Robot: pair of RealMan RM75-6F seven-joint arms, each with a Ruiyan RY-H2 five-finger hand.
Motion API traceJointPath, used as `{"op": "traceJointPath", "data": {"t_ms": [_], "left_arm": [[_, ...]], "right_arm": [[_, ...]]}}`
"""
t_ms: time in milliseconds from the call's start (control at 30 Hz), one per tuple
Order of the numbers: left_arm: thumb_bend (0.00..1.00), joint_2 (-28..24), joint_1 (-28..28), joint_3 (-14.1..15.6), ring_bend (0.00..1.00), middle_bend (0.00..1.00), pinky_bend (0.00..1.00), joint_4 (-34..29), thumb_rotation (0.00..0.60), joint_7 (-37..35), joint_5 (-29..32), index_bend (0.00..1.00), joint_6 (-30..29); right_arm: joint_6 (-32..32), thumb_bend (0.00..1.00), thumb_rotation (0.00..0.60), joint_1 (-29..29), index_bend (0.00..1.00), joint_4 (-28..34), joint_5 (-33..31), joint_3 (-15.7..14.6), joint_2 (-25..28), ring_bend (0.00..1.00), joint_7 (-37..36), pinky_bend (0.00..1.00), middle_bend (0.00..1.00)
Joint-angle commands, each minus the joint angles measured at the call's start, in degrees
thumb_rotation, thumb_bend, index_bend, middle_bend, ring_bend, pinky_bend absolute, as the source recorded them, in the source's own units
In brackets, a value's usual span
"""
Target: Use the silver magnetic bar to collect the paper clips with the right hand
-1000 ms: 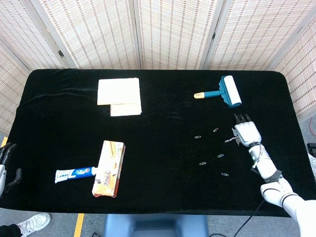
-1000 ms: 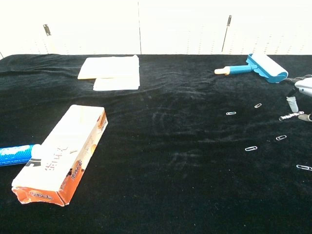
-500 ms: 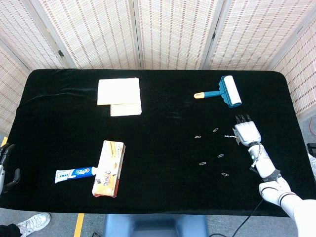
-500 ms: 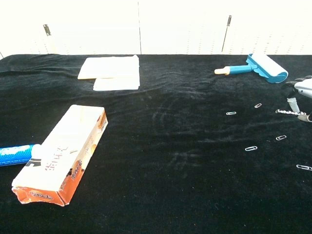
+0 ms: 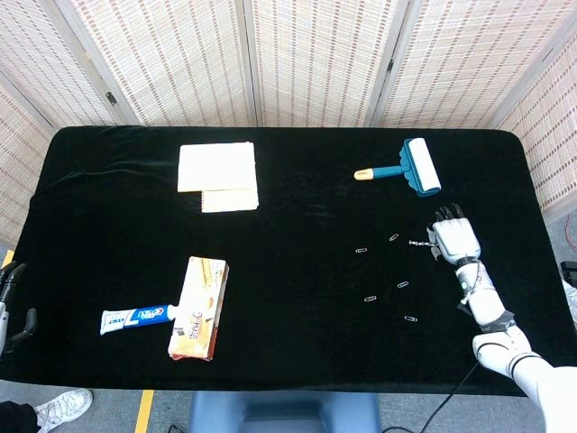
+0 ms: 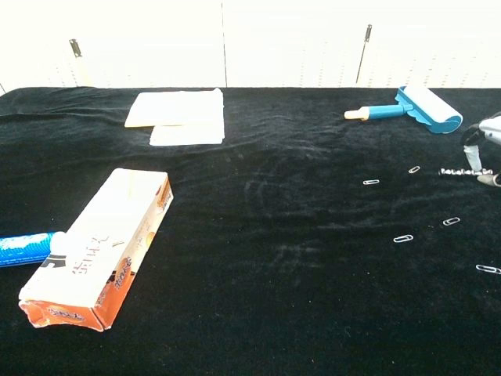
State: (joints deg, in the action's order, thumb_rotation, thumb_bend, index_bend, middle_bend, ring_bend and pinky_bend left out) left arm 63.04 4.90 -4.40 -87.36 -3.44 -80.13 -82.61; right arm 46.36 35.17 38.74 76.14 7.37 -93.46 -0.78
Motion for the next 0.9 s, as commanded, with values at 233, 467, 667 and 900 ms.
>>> {"op": "traceJointPath", "data": {"t_ms": [233,467,667,900], "left_arm": [[0.57,0.03,0.05,-0.02,0.09,0.08,0.06,0.04,0.6,-0.08,0.01,0.0,0.13],[0.57,-0.05,0.02,-0.05,0.09,0.08,0.06,-0.05,0.6,-0.36,-0.05,0.0,0.07],[0.57,-0.41,-0.31,-0.07,0.09,0.08,0.06,-0.04,0.6,-1.41,-0.26,0.0,-0.46],[0.57,-0.78,-1.07,-0.03,0.09,0.08,0.06,0.11,0.6,-2.81,-0.86,0.0,-1.87]], "right_arm": [[3.69,0.47,0.6,-0.63,1.0,1.16,0.91,0.59,1.2,0.16,-2.23,0.0,0.27],[3.88,0.47,0.6,0.53,1.0,2.81,0.89,1.28,1.56,0.16,-1.57,0.0,0.28],[1.94,0.47,0.6,2.48,1.0,4.63,-0.28,2.01,1.4,0.16,3.59,0.0,0.28],[-0.81,0.47,0.6,3.4,1.0,5.81,-3.38,2.55,1.01,0.16,10.74,0.0,0.28]]}}
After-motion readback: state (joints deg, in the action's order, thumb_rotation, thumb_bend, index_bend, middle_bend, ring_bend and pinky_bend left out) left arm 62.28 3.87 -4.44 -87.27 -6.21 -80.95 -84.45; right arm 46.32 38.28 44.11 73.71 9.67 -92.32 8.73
